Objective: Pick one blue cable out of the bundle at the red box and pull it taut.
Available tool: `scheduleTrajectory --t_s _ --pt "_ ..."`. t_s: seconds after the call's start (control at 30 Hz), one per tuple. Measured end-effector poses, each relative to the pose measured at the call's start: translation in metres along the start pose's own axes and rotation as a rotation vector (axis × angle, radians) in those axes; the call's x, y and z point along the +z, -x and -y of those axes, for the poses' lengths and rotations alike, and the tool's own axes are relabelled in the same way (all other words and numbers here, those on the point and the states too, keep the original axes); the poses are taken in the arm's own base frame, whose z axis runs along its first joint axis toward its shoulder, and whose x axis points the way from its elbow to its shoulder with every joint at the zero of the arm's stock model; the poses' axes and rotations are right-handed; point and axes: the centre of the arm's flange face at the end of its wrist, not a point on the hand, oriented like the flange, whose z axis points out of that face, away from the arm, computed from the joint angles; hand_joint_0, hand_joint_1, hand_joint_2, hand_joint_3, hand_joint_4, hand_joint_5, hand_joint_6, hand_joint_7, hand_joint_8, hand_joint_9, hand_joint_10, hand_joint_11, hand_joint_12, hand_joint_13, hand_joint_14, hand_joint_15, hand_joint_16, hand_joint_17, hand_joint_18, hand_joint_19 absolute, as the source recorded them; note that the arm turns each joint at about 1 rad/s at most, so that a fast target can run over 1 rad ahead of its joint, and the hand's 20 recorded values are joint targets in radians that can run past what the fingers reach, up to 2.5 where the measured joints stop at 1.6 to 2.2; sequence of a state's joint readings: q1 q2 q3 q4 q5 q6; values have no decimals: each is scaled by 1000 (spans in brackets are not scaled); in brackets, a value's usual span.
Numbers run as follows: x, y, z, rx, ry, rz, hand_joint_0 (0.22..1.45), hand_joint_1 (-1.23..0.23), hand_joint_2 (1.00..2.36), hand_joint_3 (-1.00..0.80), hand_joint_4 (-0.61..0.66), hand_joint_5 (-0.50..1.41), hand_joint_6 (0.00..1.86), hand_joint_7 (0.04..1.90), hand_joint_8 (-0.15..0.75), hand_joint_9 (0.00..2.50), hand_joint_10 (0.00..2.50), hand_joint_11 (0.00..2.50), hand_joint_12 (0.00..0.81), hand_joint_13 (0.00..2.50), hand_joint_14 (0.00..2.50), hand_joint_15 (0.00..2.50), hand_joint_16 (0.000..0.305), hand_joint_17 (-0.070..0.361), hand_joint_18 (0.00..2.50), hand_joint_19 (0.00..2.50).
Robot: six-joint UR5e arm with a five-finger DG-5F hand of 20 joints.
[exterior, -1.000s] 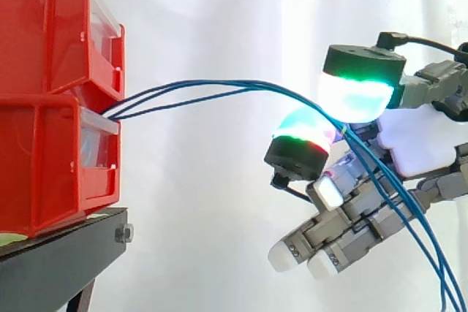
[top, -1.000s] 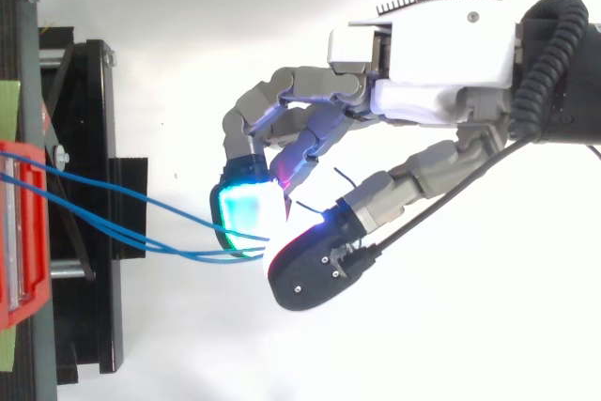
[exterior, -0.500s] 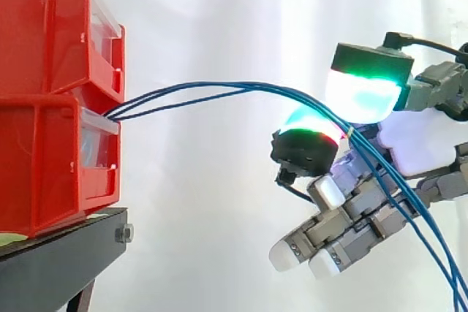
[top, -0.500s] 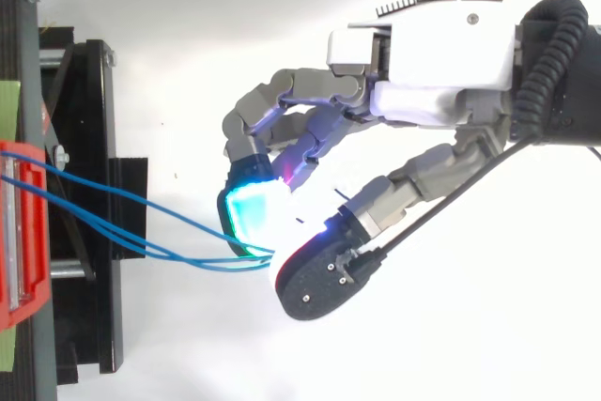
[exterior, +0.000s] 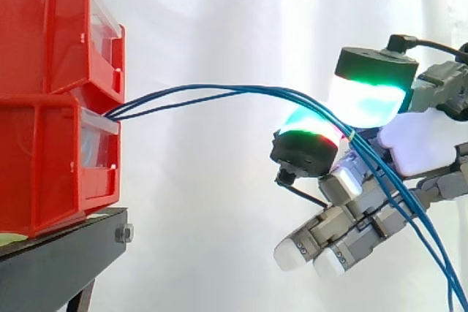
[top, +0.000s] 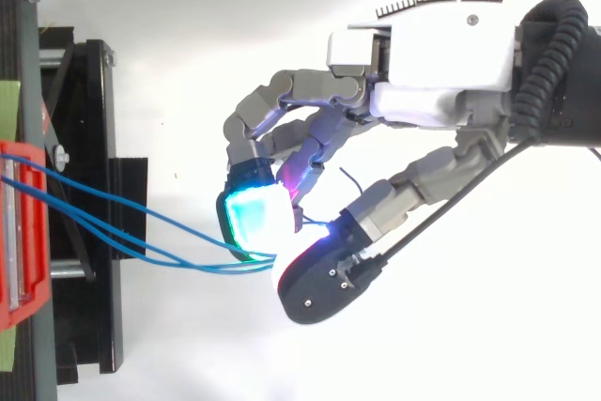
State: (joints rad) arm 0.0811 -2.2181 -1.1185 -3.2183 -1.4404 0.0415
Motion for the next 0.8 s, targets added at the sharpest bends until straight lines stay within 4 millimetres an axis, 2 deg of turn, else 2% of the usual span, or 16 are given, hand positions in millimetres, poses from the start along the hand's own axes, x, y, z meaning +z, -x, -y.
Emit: scheduleTrajectory --t_s 0.17,0.4,0.8 --pt "0 0 0 1 0 0 804 -916 1008 -392 -93 -161 948 1178 272 885 14 749 362 399 5 145 49 110 403 164" --pt "0 0 0 1 0 -1 685 -825 1008 -397 -74 -151 939 1083 248 920 13 736 352 388 6 152 48 108 383 186" --pt "4 0 -1 2 30 17 673 -810 1007 -408 -53 -150 934 1049 260 910 13 699 353 386 6 148 48 109 377 185"
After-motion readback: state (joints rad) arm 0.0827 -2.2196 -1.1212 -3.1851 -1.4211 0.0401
